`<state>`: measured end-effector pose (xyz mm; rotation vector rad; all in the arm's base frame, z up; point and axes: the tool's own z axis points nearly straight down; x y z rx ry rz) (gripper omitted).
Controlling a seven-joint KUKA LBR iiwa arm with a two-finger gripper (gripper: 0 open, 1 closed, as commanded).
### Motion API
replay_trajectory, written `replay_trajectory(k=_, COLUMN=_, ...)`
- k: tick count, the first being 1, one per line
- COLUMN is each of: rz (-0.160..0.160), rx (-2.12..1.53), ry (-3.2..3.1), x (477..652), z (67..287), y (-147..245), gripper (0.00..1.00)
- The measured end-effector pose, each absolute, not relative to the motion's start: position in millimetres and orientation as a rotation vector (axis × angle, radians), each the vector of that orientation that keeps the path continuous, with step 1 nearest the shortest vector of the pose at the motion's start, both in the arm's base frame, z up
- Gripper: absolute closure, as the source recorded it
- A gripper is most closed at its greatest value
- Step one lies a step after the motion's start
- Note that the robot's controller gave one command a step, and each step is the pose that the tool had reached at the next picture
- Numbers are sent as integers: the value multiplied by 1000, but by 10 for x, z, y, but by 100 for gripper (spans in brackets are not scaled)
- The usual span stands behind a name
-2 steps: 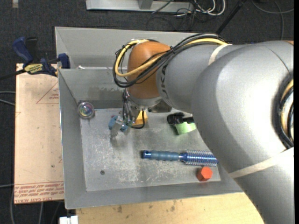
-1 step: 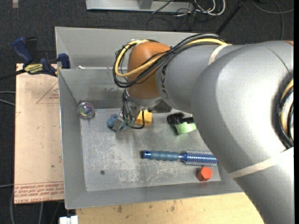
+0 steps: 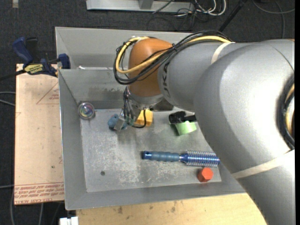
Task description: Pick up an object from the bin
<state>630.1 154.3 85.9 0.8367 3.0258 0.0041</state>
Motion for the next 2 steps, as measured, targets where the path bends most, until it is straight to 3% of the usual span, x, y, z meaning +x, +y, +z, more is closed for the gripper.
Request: replay_trajectory(k=2, rz=5, rx=834, ry=3026, x=6313, z=993, y=1546, gripper=100)
